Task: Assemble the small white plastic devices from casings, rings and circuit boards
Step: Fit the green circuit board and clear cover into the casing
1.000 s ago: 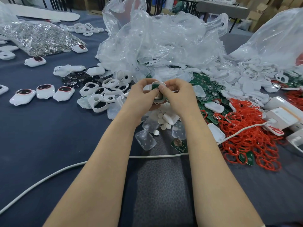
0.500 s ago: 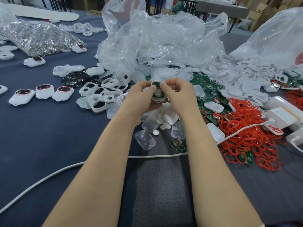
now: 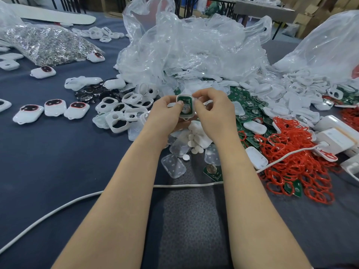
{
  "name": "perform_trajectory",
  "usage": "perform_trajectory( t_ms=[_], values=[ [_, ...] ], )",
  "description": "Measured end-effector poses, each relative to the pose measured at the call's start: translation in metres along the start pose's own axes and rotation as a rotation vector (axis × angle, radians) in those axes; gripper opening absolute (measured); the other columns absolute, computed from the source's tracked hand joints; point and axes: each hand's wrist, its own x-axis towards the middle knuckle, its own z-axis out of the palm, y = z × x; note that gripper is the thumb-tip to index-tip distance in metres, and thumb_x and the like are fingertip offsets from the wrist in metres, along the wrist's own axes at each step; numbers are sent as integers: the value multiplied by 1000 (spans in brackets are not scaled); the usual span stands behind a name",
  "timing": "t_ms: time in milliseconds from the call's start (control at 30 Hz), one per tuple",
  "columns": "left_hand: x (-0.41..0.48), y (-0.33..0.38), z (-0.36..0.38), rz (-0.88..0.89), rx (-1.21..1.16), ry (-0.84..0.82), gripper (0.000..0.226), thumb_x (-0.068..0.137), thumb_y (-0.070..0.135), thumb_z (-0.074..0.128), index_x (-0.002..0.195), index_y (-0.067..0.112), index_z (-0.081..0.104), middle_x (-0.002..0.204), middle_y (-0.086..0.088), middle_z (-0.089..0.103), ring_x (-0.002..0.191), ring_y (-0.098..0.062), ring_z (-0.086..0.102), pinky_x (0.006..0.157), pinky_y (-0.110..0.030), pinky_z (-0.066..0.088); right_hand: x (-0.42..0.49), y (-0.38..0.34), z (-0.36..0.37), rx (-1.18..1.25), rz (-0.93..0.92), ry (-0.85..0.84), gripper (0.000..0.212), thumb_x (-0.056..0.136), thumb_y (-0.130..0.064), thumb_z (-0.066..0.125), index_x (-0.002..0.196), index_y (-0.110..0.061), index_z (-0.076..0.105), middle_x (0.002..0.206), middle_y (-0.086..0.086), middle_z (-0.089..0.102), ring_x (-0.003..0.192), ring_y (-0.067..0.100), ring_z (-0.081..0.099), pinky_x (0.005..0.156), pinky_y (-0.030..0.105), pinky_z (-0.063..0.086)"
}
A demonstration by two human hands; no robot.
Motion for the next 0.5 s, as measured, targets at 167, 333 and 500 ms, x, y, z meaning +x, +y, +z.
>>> perform_trajectory(
  t_ms=[167,333,500],
  values=[
    [1,0,-1,0,55,-1,13,100,14,49,93,21,57,98,-9,67,72,-15,70,71,-30,60,-2,-3,0,-34,-42,13,13,90,-16,58,100,-20,65,99,3,53,83,18,50,83,38,47],
    [1,-2,-1,44,126,-7,9,98,15,52,97,22,58,92,-6,70,77,-15,71,72,-29,60,-3,-3,3,-104,-43,-31,16,90,-19,58,104,-18,65,108,4,51,86,19,52,85,36,45],
    [0,-3,-1,63,136,-45,13,94,10,59,100,21,57,94,-5,70,77,-13,71,75,-29,60,-2,-4,2,-131,-11,-41,16,91,-20,57,105,-17,64,106,2,48,92,22,55,86,35,45]
  ],
)
